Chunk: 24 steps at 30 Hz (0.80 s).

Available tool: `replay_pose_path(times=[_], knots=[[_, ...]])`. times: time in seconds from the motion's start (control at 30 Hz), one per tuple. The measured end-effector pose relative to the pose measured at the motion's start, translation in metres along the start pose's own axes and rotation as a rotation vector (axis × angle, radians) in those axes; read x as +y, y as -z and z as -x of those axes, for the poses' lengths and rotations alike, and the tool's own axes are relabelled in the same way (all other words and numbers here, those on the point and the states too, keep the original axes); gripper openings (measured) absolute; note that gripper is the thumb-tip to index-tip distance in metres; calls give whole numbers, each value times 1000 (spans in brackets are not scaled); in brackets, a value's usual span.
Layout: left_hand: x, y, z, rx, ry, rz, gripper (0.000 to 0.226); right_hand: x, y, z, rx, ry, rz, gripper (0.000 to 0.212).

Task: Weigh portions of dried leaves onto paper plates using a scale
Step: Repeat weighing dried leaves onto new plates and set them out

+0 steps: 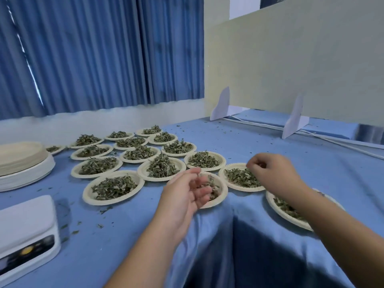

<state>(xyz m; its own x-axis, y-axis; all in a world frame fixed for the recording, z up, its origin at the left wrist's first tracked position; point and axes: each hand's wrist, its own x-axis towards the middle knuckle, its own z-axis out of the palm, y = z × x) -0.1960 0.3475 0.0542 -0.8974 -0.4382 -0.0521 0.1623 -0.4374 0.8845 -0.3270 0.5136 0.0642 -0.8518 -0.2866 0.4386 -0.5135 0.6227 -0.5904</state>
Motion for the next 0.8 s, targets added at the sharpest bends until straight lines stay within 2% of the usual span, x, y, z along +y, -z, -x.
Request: replay_pose_path(times=[0.17, 0.3, 0.5, 0.6, 0.73, 0.8], knots=[[66, 87, 10, 185, -159, -24, 21, -104, -75, -5, -217, 219, -89, 23], [114, 173, 27, 402, -309, -72, 20, -182, -132, -5, -350, 381, -132, 20], [166, 307, 59, 815, -508, -359, 23, -271, -210, -1, -530, 546, -191, 15], [164, 351, 60, 945, -498, -498, 26, -309, -245, 1, -582, 613, -183, 19], [150, 378, 49, 942, -370, -690, 18, -358, -293, -3, -594, 737, -102, 30], [145, 387, 46, 948, -322, -712, 18, -383, -315, -9, -602, 782, -56, 41]])
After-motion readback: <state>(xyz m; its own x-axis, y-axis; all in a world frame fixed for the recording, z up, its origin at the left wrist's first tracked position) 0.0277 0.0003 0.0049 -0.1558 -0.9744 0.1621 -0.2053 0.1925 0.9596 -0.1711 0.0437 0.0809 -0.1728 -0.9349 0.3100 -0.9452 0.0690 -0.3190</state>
